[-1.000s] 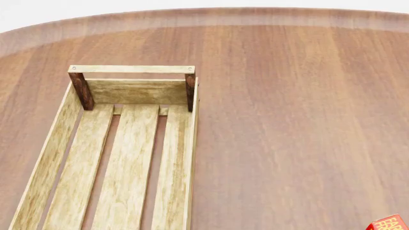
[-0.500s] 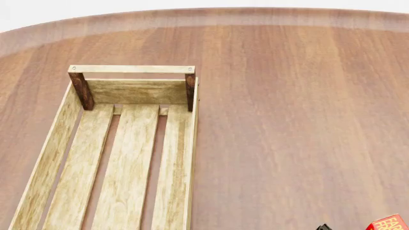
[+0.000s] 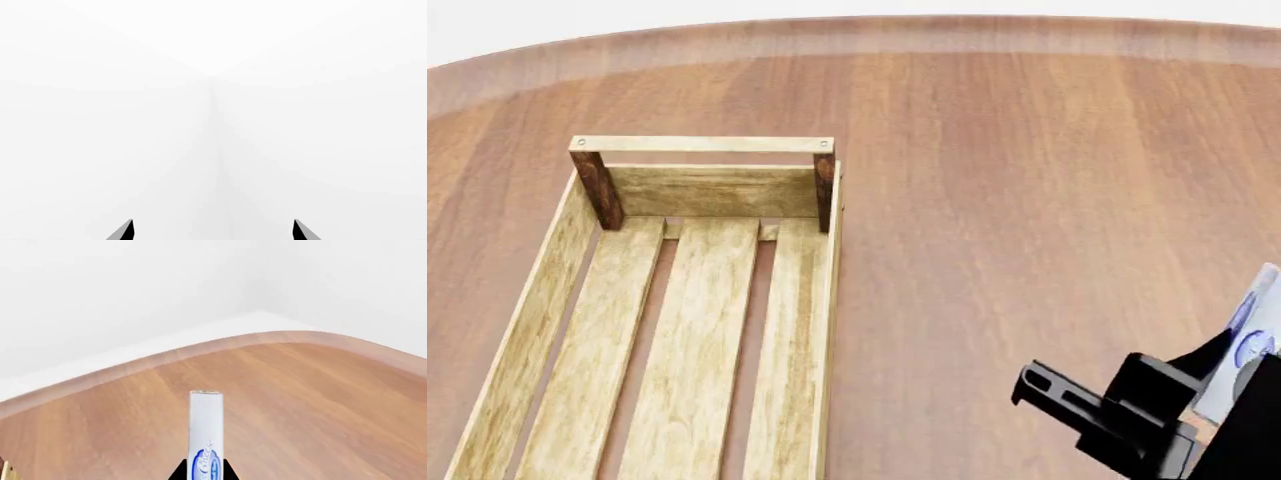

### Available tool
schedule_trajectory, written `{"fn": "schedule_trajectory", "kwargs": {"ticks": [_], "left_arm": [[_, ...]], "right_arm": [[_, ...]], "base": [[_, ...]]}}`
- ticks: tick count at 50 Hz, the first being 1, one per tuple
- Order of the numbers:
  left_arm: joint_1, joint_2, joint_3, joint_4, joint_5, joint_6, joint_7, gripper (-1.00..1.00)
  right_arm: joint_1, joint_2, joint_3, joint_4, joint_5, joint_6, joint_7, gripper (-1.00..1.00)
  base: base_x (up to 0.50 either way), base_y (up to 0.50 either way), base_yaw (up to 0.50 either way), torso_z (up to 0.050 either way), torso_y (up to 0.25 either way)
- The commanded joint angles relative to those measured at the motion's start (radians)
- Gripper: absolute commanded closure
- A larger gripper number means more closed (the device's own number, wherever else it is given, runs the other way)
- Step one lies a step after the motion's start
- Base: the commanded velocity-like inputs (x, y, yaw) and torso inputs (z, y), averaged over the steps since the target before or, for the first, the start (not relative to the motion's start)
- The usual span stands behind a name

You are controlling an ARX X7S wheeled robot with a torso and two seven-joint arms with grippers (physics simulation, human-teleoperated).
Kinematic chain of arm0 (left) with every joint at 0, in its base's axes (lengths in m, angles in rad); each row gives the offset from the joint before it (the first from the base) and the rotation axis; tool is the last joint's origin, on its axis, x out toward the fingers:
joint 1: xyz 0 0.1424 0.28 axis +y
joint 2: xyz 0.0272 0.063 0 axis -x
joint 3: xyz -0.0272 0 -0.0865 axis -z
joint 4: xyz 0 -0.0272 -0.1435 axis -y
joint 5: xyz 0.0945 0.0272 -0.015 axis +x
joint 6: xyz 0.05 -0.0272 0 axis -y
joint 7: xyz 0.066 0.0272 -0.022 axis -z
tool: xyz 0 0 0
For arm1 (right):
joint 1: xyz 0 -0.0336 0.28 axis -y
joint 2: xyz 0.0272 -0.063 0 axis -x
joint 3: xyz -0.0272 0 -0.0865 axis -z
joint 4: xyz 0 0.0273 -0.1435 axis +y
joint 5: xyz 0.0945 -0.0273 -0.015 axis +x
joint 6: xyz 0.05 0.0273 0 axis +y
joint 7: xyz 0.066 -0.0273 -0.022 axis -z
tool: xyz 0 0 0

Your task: Pick up the cream cheese and put it in the tray.

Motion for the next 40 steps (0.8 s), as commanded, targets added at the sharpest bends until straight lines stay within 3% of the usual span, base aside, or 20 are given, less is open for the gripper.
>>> {"fn": "schedule_trajectory", "kwargs": {"ticks": [1, 6, 13, 16, 18, 26, 40], "left_arm": [[-0.004, 0.000, 0.003, 0.000, 0.003, -0.006, 0.002, -1.00], [-0.004, 0.000, 0.001, 0.000, 0.002, -0.007, 0.003, -1.00], [-0.002, 0.000, -0.017, 0.000, -0.010, 0.001, 0.002, -1.00], [-0.002, 0.000, -0.012, 0.000, -0.007, -0.002, 0.002, -1.00], [-0.003, 0.000, -0.010, 0.000, -0.006, -0.002, 0.003, -1.00], [-0.003, 0.000, -0.017, 0.000, -0.008, 0.000, 0.003, -1.00], [-0.001, 0.000, -0.020, 0.000, -0.011, 0.003, 0.001, -1.00]], "right_arm": [[0.116, 0.011, -0.134, 0.080, -0.139, 0.011, -0.162, 1.00], [0.164, 0.012, -0.190, 0.153, -0.125, 0.010, -0.250, 1.00], [0.203, 0.053, -0.348, 0.212, -0.304, -0.136, -0.460, 1.00], [0.249, 0.078, -0.423, 0.219, -0.351, -0.110, -0.467, 1.00], [0.260, 0.048, -0.388, 0.262, -0.282, -0.073, -0.458, 1.00], [0.288, 0.031, -0.458, 0.385, -0.358, -0.165, -0.556, 1.00], [0.533, -0.013, -0.621, 0.539, -0.347, -0.047, -0.668, 1.00]], "base": [[0.00, 0.00, 0.00, 0.000, 0.000], [0.00, 0.00, 0.00, 0.000, 0.000], [0.00, 0.00, 0.00, 0.000, 0.000], [0.00, 0.00, 0.00, 0.000, 0.003], [0.00, 0.00, 0.00, 0.000, 0.000], [0.00, 0.00, 0.00, 0.000, 0.000], [0.00, 0.00, 0.00, 0.000, 0.001]]}}
